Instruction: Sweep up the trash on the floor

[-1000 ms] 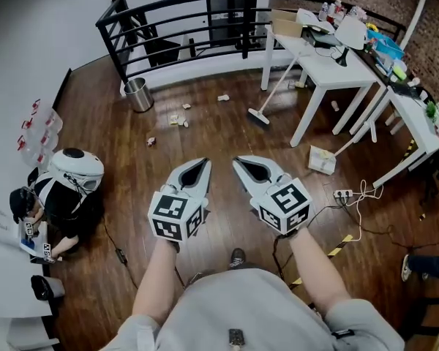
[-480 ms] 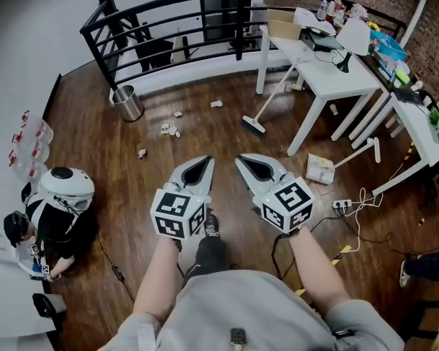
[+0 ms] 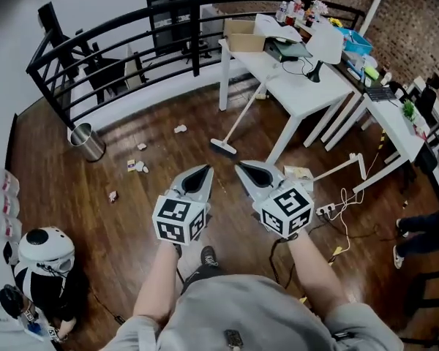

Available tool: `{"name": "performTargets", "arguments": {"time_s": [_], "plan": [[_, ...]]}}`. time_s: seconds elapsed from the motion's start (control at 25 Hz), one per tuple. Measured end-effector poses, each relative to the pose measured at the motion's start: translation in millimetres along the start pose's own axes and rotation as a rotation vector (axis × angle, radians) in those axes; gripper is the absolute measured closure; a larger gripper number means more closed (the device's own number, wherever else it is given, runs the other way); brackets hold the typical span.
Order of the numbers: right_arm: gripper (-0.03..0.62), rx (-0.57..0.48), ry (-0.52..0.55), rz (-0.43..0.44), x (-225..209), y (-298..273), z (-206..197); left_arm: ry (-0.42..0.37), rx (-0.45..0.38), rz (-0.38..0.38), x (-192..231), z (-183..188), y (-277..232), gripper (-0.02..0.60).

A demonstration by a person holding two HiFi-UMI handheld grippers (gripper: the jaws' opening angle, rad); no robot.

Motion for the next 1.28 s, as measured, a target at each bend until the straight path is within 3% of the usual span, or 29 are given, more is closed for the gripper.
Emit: {"name": "performTargets", "arguments": {"time_s": [0.24, 0.48, 0.92, 1.08, 1.28], "plan": [[0.594, 0.020, -0.025, -0.096, -54.1, -34.0, 5.6, -0.014, 0.029, -0.104, 33.8, 10.4, -68.3, 0.575], [0.594, 0.029, -0.054, -0.138, -116.0, -58.6, 1.0, -0.019, 0.055, -0.145, 54.9, 10.0, -139.7, 0.575], [0.594, -0.033, -0.089, -0.111, -290.9, -109.8, 22.0, -0.047, 0.069, -0.119, 77.1, 37.8, -311.1, 0.574], [0.594, -0.042, -0.101, -0.094, -340.4, -123.2, 30.7, -0.082, 0.082, -0.115, 79.9, 52.8, -359.8, 0.574], [0.594, -0.028, -0.127, -0.109, -387.1, -134.1, 27.4, -0.065, 0.103, -0.104, 88.2, 52.7, -409.6, 0.574]]}}
Point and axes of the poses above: the fingertips, and each gripper's own axes: y backward along the fingers, x to its left, z out of its top, the point moved 6 cm from there along y, backward along the fingers, and after that the axes turned 4 degrees about -y, right-handed, at the moved point
